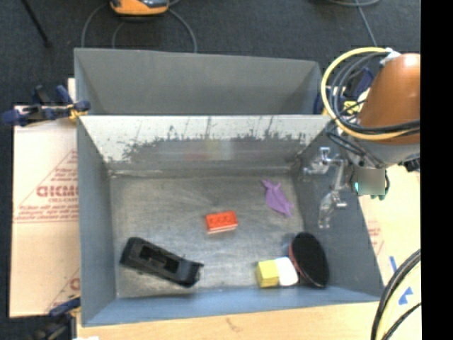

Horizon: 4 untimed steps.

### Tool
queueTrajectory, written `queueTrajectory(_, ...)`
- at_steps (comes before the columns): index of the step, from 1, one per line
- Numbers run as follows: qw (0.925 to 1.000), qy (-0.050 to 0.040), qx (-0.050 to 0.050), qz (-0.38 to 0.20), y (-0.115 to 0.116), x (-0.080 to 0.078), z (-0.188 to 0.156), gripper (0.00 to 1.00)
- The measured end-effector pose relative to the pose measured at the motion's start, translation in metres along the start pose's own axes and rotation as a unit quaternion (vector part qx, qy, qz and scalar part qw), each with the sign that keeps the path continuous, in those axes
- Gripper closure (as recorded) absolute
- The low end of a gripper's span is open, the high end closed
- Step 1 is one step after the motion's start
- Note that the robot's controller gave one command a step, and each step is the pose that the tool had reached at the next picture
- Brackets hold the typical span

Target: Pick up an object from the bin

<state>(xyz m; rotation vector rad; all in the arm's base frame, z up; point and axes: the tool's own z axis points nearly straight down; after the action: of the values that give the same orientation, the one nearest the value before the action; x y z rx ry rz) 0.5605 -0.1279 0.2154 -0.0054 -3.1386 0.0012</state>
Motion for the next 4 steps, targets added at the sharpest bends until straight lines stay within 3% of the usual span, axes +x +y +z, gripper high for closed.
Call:
queueTrajectory(1, 1.0, -0.0037, 0.001, -0.002, 0.0, -0.002, -0.004, 0.0)
queueTrajectory(2, 0.9994, -0.0052, 0.0, 0.036, -0.016, 0.039, 0.066, 0.0)
queueTrajectory(3, 0.9978, -0.0018, -0.001, 0.066, -0.024, 0.053, 0.091, 0.0)
queueTrajectory(4, 0.9982, -0.0039, 0.0, 0.059, -0.035, 0.057, 0.095, 0.0)
